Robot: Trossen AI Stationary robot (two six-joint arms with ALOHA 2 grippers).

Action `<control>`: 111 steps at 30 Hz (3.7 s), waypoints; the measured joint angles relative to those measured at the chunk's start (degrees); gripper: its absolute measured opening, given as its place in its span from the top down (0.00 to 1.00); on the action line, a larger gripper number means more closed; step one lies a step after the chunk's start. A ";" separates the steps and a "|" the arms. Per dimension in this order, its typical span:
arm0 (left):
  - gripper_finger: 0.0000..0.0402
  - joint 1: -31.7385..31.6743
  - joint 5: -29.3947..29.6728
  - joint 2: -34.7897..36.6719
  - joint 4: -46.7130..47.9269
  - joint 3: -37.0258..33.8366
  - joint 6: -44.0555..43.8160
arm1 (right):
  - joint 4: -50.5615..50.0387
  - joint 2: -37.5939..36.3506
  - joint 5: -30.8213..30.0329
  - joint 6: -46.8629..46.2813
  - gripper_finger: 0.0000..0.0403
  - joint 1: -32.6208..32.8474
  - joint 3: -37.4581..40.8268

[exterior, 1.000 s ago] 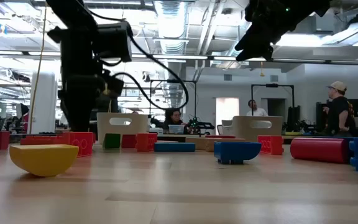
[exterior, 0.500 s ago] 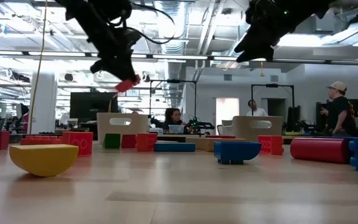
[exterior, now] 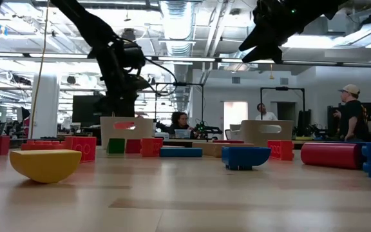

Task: Sort blocks by size
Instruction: Put the orange rectangle game piece into the white bin, then put the green triangle wooden block into the gray bin

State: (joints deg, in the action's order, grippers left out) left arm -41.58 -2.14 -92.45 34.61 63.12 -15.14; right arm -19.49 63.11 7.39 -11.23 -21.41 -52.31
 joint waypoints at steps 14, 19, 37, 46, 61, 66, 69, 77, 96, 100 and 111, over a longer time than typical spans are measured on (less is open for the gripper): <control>0.43 0.37 2.88 -1.84 8.88 10.60 8.78 | 0.03 0.00 -1.32 -0.34 0.39 -0.13 0.00; 0.44 0.52 0.05 -1.85 10.52 12.26 7.37 | 0.04 0.00 -1.39 -0.34 0.39 -0.13 0.00; 0.44 7.18 4.99 1.99 12.27 12.26 33.27 | -0.27 -0.02 -1.46 -0.93 0.39 2.39 0.00; 0.44 11.36 6.10 5.40 6.53 12.28 43.62 | 10.95 1.72 -1.46 -1.36 0.39 4.07 -0.02; 0.44 12.20 10.75 5.68 4.98 12.26 29.99 | 31.29 28.07 -0.01 -7.11 0.39 3.04 -8.11; 0.44 13.70 10.54 5.64 4.94 12.26 29.17 | 31.26 35.73 0.47 -6.94 0.39 1.38 -16.63; 0.44 13.99 10.55 5.62 4.99 12.26 29.04 | 30.83 39.41 0.72 -6.92 0.39 0.20 -21.07; 0.44 13.77 11.37 5.81 5.37 12.26 28.01 | 31.37 46.83 5.09 -6.87 0.39 -2.40 -27.78; 0.44 13.73 12.73 9.34 10.39 12.15 25.15 | 34.25 56.63 6.61 -8.58 0.39 -3.85 -35.80; 0.44 13.79 12.45 10.83 10.71 12.24 24.33 | 32.56 58.11 5.99 -10.18 0.39 -4.35 -35.76; 0.44 13.70 10.77 11.59 13.47 12.26 23.87 | 29.97 56.74 8.60 -11.66 0.39 -5.99 -35.66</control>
State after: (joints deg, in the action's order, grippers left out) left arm -27.88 8.62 -80.86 48.08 75.37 8.73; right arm 10.49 119.85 16.00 -22.90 -27.40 -87.97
